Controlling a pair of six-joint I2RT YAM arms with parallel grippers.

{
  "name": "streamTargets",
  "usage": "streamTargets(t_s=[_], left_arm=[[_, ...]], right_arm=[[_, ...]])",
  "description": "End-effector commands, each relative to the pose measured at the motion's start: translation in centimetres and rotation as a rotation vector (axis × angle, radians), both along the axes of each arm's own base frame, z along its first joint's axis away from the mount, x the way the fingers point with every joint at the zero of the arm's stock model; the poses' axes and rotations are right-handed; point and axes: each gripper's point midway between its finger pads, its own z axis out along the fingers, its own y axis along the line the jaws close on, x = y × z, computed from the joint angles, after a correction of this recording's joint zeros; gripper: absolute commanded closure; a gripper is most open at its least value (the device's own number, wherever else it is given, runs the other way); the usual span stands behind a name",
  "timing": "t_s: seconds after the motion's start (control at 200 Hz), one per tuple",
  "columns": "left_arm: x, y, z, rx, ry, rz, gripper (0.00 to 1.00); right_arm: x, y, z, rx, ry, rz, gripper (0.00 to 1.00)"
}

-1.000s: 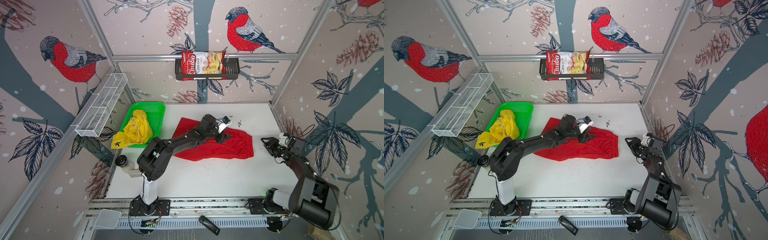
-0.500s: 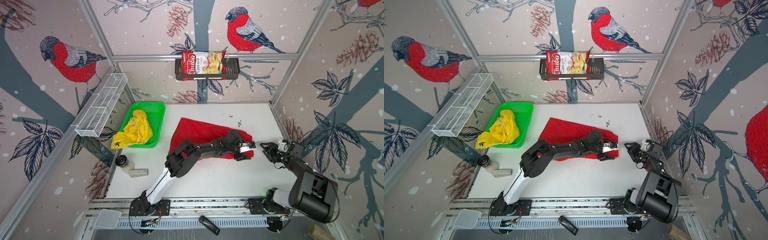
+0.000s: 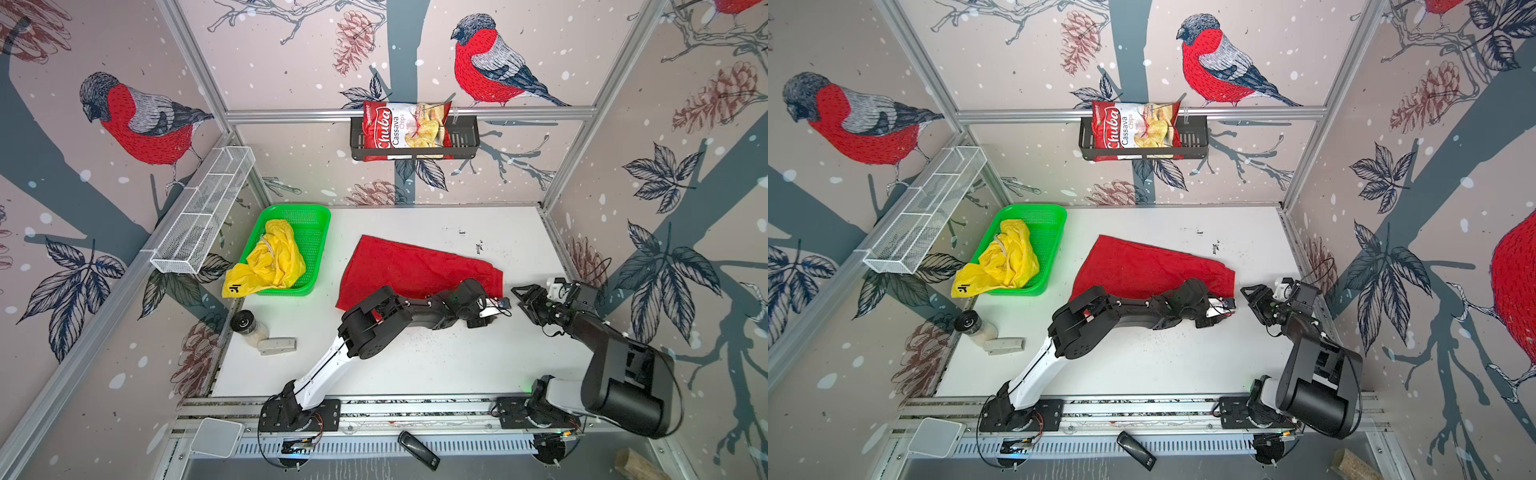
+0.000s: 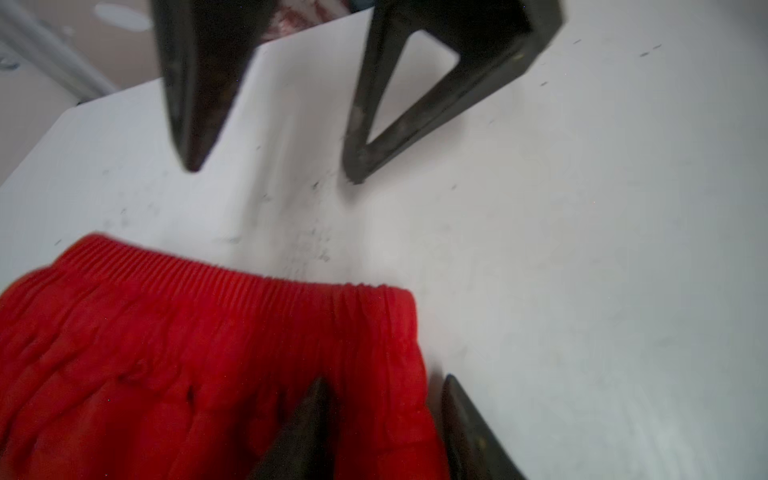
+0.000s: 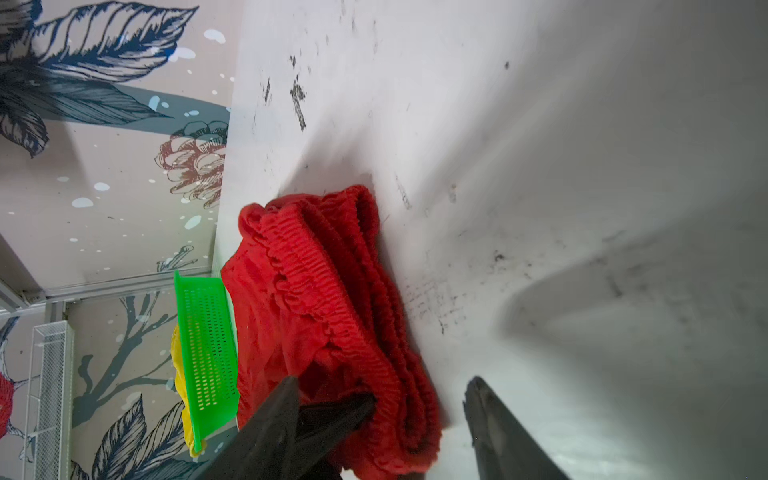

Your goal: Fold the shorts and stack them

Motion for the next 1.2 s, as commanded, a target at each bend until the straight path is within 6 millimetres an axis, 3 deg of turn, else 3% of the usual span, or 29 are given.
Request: streamTargets(t_s=[0.0,0.135,0.27,0.37,0.495,0.705,0.901,0.981,1.031,1.086,1.141,1.196], left_arm=[[1.6,1.4,1.6,-0.049,-0.014,0.137,0.73],[0.1,1.1,5.4,-0.174,0.020,0.072,0.86],[-1.2,1.4,8.5,-0.309,0.081,-0.002,0.89],[-1.1,2.1,10.0,-0.402,0.127,-0.019,0.91],[-0.8,2.7,10.3,-0.455,0.167,-0.024,0.94],[-1.0,2.7,10.1,-0.459,0.170,-0.033,0.94],[-2.2,2.6,8.4,-0.369,0.114,-0.075,0.94],[-2.6,2.6,8.2,-0.349,0.112,-0.077,0.90],[-2.5,2.9,8.5,-0.360,0.118,-0.064,0.81],[-2.2,3.2,9.2,-0.374,0.121,-0.041,0.65],[-1.6,3.7,10.0,-0.392,0.133,0.000,0.55],[-0.6,4.4,11.2,-0.416,0.152,0.066,0.53]], right_arm=[[0.4,1.0,0.0,0.027,-0.011,0.040,0.33],[0.9,2.5,0.3,0.131,-0.016,0.072,0.32],[1.2,4.3,1.3,0.184,-0.029,0.116,0.22],[1.2,4.9,1.8,0.225,-0.026,0.117,0.17],[1.1,5.5,1.6,0.263,-0.002,0.108,0.16],[1.4,8.3,2.1,0.345,-0.008,0.146,0.16],[2.6,9.3,2.8,0.359,-0.036,0.167,0.18],[3.0,9.3,2.4,0.347,-0.026,0.172,0.26],[3.1,9.0,1.4,0.299,0.010,0.166,0.48],[3.0,8.0,0.2,0.191,0.056,0.154,0.62],[2.8,7.1,-0.5,0.097,0.090,0.151,0.69],[2.5,6.1,-0.6,0.037,0.111,0.145,0.72]])
